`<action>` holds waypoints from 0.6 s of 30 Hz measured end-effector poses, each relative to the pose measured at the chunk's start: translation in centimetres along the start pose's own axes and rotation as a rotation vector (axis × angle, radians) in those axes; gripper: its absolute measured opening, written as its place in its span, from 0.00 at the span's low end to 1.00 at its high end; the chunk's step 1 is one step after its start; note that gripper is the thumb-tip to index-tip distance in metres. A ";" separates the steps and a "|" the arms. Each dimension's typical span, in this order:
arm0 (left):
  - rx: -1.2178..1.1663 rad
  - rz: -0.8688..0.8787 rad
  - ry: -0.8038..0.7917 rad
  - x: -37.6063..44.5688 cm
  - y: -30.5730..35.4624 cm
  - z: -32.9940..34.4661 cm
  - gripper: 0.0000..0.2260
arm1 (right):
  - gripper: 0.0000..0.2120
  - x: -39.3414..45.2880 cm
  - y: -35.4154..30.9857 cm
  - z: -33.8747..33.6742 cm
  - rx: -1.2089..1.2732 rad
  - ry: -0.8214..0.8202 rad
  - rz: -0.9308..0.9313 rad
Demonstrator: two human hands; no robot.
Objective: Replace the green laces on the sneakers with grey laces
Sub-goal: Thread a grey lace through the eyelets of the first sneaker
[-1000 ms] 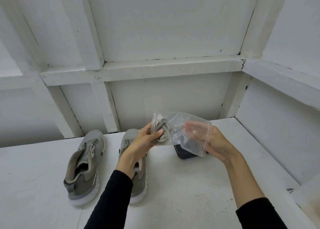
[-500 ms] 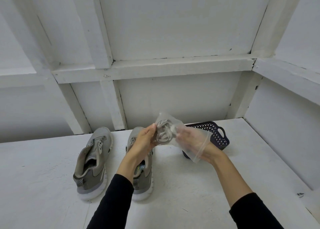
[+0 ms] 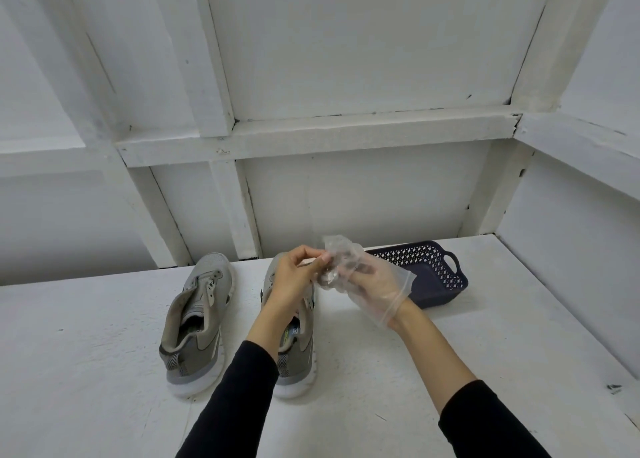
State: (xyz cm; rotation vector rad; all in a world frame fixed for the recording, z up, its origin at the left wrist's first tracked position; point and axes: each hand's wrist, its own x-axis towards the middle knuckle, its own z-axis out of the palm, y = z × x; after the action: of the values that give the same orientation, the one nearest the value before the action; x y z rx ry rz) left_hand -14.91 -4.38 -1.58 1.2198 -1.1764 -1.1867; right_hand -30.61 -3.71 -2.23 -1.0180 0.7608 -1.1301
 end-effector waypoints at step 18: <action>-0.203 -0.067 0.503 3.5 -1.4 -2.3 0.22 | 0.06 -3.8 6.4 -5.3 -0.964 -0.004 0.288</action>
State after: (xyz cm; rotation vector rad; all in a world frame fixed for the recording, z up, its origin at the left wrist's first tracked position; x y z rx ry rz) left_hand -12.52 -7.77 -2.96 1.3085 -0.6309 -0.9434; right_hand -34.09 -0.80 -10.10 -1.6229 1.4558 -0.4736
